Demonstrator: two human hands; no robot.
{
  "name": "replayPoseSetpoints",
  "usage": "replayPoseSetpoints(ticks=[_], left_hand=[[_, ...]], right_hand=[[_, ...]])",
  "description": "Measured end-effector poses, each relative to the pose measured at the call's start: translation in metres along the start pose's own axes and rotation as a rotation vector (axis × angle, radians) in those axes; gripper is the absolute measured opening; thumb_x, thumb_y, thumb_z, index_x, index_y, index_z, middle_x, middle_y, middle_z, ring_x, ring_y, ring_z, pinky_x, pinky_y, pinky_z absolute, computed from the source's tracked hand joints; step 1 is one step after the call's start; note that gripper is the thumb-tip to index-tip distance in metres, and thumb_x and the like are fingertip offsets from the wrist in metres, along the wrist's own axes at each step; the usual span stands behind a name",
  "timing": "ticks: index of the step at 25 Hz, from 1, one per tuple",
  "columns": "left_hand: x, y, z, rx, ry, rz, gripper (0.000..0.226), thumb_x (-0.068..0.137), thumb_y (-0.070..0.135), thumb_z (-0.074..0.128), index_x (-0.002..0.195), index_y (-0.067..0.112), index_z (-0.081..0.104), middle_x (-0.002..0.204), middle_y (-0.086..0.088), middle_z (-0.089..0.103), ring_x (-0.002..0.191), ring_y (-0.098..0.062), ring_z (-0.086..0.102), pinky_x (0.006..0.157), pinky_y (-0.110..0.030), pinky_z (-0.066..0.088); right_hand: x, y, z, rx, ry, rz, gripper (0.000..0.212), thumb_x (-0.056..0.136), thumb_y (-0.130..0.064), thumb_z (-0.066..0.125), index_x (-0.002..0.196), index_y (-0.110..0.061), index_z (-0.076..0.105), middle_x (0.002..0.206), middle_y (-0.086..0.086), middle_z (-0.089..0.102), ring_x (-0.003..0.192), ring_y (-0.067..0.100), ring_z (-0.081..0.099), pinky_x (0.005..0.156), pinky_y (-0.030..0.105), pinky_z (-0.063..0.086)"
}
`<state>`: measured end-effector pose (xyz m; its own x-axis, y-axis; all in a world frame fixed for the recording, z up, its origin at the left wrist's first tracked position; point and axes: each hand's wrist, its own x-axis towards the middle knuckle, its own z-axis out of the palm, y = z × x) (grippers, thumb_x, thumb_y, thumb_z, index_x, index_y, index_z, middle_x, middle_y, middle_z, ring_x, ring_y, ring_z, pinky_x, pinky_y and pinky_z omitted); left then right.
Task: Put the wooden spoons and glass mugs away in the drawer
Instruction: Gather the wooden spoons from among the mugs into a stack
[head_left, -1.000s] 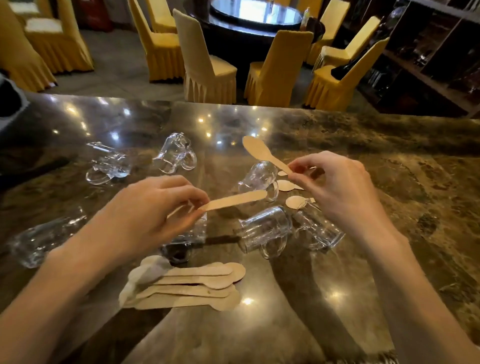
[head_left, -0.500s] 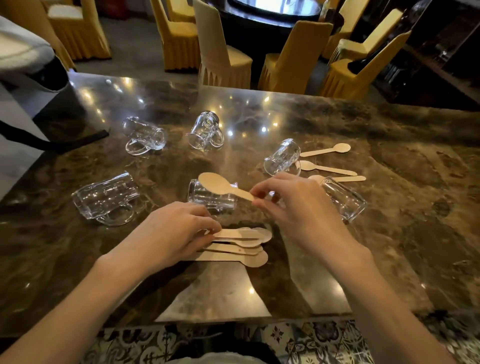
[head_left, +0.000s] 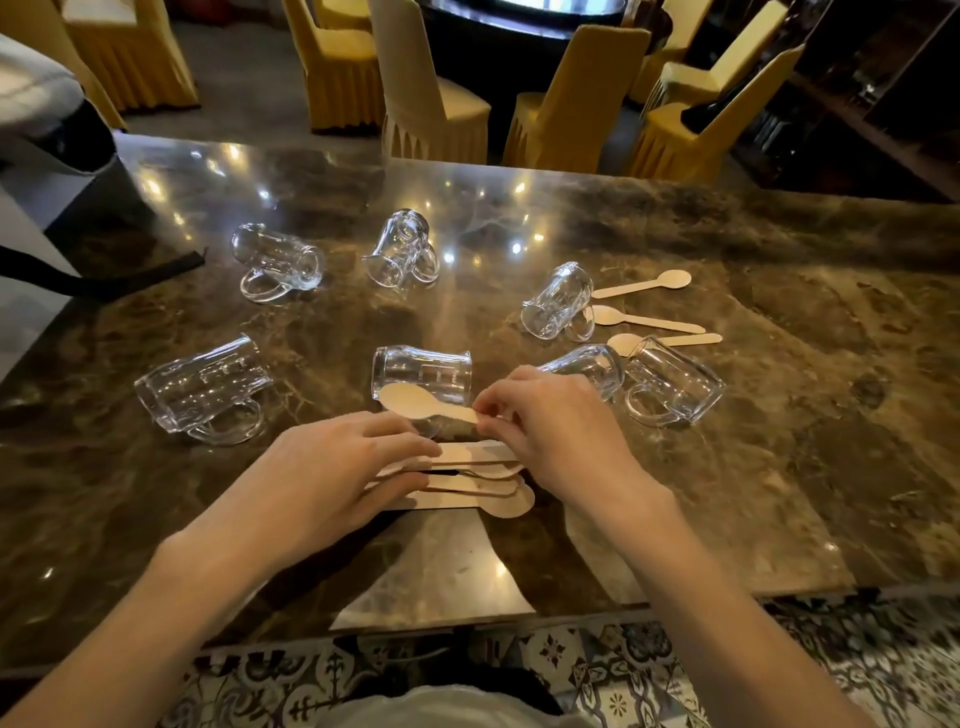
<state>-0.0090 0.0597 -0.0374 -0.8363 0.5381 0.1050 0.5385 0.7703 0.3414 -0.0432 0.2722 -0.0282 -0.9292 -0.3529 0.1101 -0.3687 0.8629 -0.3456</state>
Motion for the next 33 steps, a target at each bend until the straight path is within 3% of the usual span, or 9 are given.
replayPoseSetpoints(ticks=[5, 9, 12, 15, 17, 20, 24, 29, 33], left_hand=[[0.009, 0.008, -0.018, -0.047, 0.065, 0.03, 0.044, 0.087, 0.055, 0.033, 0.099, 0.033, 0.07, 0.094, 0.021, 0.065, 0.078, 0.0, 0.063, 0.058, -0.026, 0.056], [0.035, 0.011, -0.024, -0.059, 0.075, 0.059, 0.042, 0.086, 0.055, 0.037, 0.098, 0.032, 0.07, 0.092, 0.02, 0.065, 0.078, 0.0, 0.063, 0.06, -0.027, 0.055], [0.074, 0.008, -0.032, -0.136, 0.095, 0.05, 0.036, 0.087, 0.054, 0.047, 0.1, 0.029, 0.069, 0.091, 0.016, 0.066, 0.078, 0.001, 0.063, 0.066, -0.028, 0.056], [0.129, 0.009, -0.04, -0.17, 0.12, 0.031, 0.039, 0.082, 0.051, 0.049, 0.103, 0.024, 0.068, 0.092, 0.01, 0.069, 0.079, 0.0, 0.061, 0.072, -0.022, 0.051], [0.172, 0.016, -0.04, -0.13, 0.132, 0.066, 0.033, 0.084, 0.044, 0.054, 0.105, 0.022, 0.067, 0.094, 0.005, 0.069, 0.078, -0.003, 0.059, 0.072, -0.018, 0.046], [0.234, 0.031, -0.029, -0.043, 0.125, 0.095, 0.027, 0.088, 0.041, 0.055, 0.105, 0.023, 0.066, 0.097, 0.004, 0.068, 0.081, -0.009, 0.061, 0.075, -0.031, 0.053], [0.301, 0.046, 0.006, 0.052, 0.087, 0.075, 0.023, 0.089, 0.04, 0.057, 0.103, 0.024, 0.067, 0.101, 0.004, 0.068, 0.079, -0.01, 0.057, 0.067, -0.028, 0.047], [0.349, 0.045, 0.053, 0.2, 0.047, 0.018, 0.027, 0.09, 0.039, 0.055, 0.104, 0.021, 0.067, 0.102, 0.0, 0.068, 0.078, -0.012, 0.053, 0.061, -0.028, 0.036], [0.367, 0.04, 0.074, 0.264, -0.019, -0.016, 0.031, 0.087, 0.046, 0.057, 0.099, 0.02, 0.067, 0.098, -0.002, 0.067, 0.084, -0.02, 0.061, 0.06, -0.029, 0.04]], right_hand=[[-0.003, 0.002, 0.017, -0.038, -0.141, -0.066, 0.02, 0.091, -0.035, 0.055, 0.106, -0.028, 0.067, 0.105, -0.006, 0.064, 0.097, 0.016, 0.057, 0.091, 0.034, 0.033], [-0.002, 0.013, 0.003, 0.016, -0.131, -0.119, 0.024, 0.087, -0.038, 0.06, 0.107, -0.027, 0.067, 0.102, -0.006, 0.065, 0.092, 0.015, 0.059, 0.085, 0.036, 0.044], [0.006, 0.045, -0.033, 0.077, 0.045, -0.02, 0.015, 0.084, -0.038, 0.064, 0.096, -0.03, 0.069, 0.088, -0.014, 0.067, 0.077, 0.003, 0.058, 0.071, 0.03, 0.052], [0.019, 0.1, -0.069, 0.073, 0.213, 0.148, 0.008, 0.083, -0.031, 0.068, 0.09, -0.028, 0.072, 0.083, -0.013, 0.07, 0.072, 0.006, 0.06, 0.069, 0.033, 0.053], [0.03, 0.137, -0.083, 0.021, 0.181, 0.278, 0.01, 0.084, -0.03, 0.068, 0.092, -0.027, 0.072, 0.087, -0.009, 0.071, 0.077, 0.009, 0.06, 0.073, 0.035, 0.053], [0.046, 0.176, -0.083, -0.007, 0.09, 0.387, 0.01, 0.084, -0.029, 0.068, 0.093, -0.027, 0.072, 0.092, -0.006, 0.071, 0.084, 0.012, 0.061, 0.077, 0.034, 0.052], [0.064, 0.203, -0.074, -0.056, 0.017, 0.419, 0.012, 0.082, -0.032, 0.069, 0.094, -0.031, 0.071, 0.101, -0.005, 0.07, 0.09, 0.016, 0.062, 0.072, 0.03, 0.048], [0.076, 0.22, -0.058, -0.065, -0.034, 0.393, 0.021, 0.082, -0.032, 0.068, 0.102, -0.029, 0.07, 0.108, 0.0, 0.069, 0.1, 0.022, 0.061, 0.081, 0.038, 0.052], [0.08, 0.232, -0.052, -0.104, -0.07, 0.35, 0.022, 0.083, -0.034, 0.066, 0.105, -0.031, 0.069, 0.107, 0.0, 0.068, 0.101, 0.021, 0.059, 0.071, 0.029, 0.042]])
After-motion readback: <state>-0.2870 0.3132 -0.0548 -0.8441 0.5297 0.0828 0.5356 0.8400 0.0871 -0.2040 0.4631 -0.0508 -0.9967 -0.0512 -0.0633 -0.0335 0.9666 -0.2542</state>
